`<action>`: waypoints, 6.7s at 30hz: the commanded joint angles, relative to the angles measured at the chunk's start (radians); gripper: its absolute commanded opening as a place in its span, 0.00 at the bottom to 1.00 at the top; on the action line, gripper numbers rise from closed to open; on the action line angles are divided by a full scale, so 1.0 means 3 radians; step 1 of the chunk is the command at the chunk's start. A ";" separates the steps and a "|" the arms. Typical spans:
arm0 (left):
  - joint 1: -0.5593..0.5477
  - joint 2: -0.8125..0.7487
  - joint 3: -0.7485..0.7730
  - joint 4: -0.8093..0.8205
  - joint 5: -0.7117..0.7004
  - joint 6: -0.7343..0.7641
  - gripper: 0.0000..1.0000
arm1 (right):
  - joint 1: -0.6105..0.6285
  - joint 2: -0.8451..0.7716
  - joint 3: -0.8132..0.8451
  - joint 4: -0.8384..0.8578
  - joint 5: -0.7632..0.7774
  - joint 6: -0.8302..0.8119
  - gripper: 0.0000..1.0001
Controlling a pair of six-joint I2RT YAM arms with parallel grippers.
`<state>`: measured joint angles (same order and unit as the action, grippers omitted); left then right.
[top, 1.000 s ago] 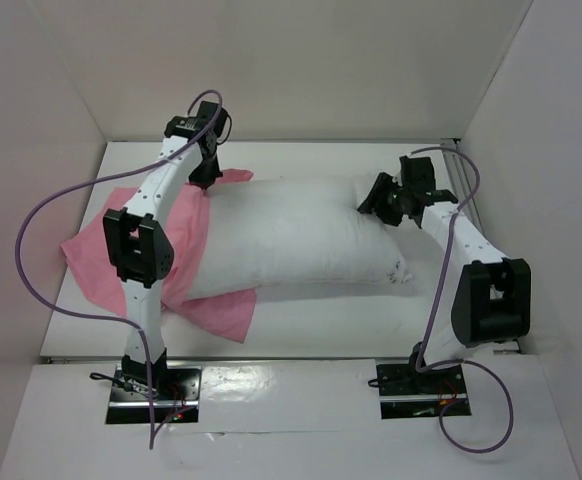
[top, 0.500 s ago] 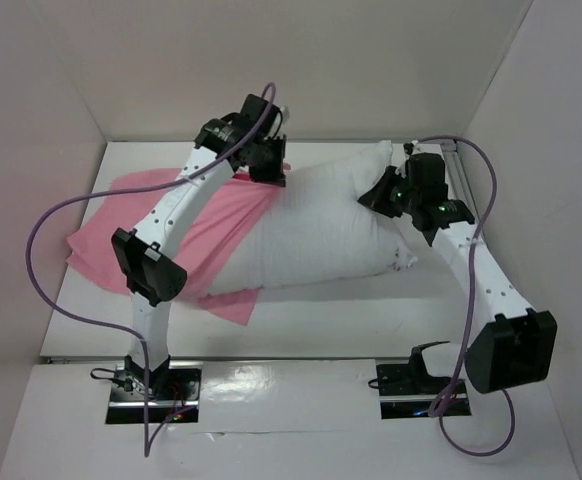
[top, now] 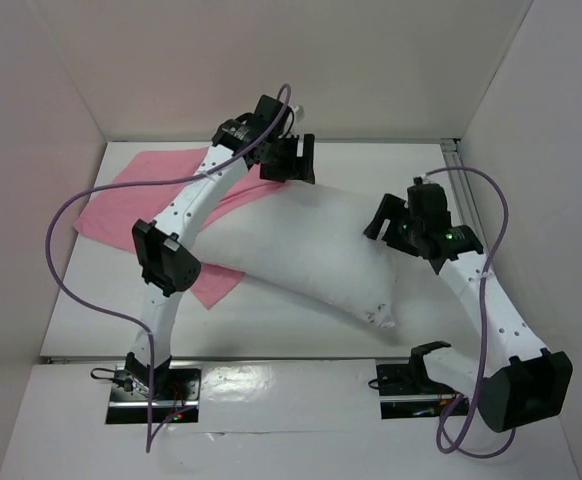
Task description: Put the pillow into the pillowcase
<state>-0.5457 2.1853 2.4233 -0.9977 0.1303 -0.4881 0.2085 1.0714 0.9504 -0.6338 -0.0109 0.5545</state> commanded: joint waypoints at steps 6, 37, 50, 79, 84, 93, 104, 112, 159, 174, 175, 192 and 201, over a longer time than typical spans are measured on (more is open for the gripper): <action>0.0366 -0.1908 -0.1119 -0.0115 -0.1015 -0.0065 0.87 | 0.0403 0.0350 0.1549 -0.0443 0.0664 -0.0988 1.00; 0.1737 -0.3403 -0.6027 0.2175 -0.0598 -0.1742 0.82 | 0.3064 0.2682 0.2763 0.0088 0.1479 -0.1879 1.00; 0.1768 -0.3547 -0.6682 0.2983 -0.0322 -0.1983 0.80 | 0.2874 0.2774 0.2926 -0.0014 0.1335 -0.1848 1.00; 0.0786 -0.3557 -0.5318 0.3111 0.0813 -0.1140 0.00 | 0.1611 0.3577 0.4931 0.0047 0.1775 -0.0386 0.00; 0.0638 -0.3321 -0.4852 0.3055 0.1105 -0.0996 0.00 | 0.1907 0.3658 0.4580 -0.0117 0.1954 -0.0422 0.00; 0.0362 -0.3689 -0.5230 0.2249 0.0642 -0.0828 0.12 | 0.1913 0.3388 0.3220 0.0548 0.1366 -0.0181 0.00; 0.0081 -0.3593 -0.4248 0.0847 -0.1885 -0.0909 0.64 | 0.1882 0.2974 0.2773 0.0651 0.1038 -0.0181 0.00; -0.0282 -0.3081 -0.3916 0.0335 -0.3061 -0.1088 0.76 | 0.1882 0.3015 0.2871 0.0579 0.1008 -0.0181 0.00; -0.0196 -0.3004 -0.3967 0.1700 -0.0296 -0.0838 0.00 | 0.1642 0.2607 0.2569 0.0753 0.0593 -0.0017 0.15; 0.0019 -0.2647 -0.3599 0.1480 -0.0332 -0.0873 0.00 | -0.0544 0.2221 0.2165 -0.0004 0.0589 -0.0381 1.00; 0.0019 -0.2616 -0.3553 0.1450 -0.0332 -0.0843 0.00 | -0.0643 0.2323 0.2205 -0.0040 0.0497 -0.0381 1.00; 0.0086 -0.0828 -0.1076 0.0643 -0.0122 -0.0403 0.00 | -0.0256 0.1538 0.1771 0.0697 -0.0471 -0.0197 0.00; -0.0501 -0.1024 -0.0957 0.0942 0.0374 -0.0643 0.00 | 0.0653 0.0714 0.1057 0.0665 -0.0102 0.0119 0.00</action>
<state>-0.5545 1.9865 2.2623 -0.8696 0.0566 -0.6144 0.2878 1.3048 1.3952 -0.4385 0.0521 0.5056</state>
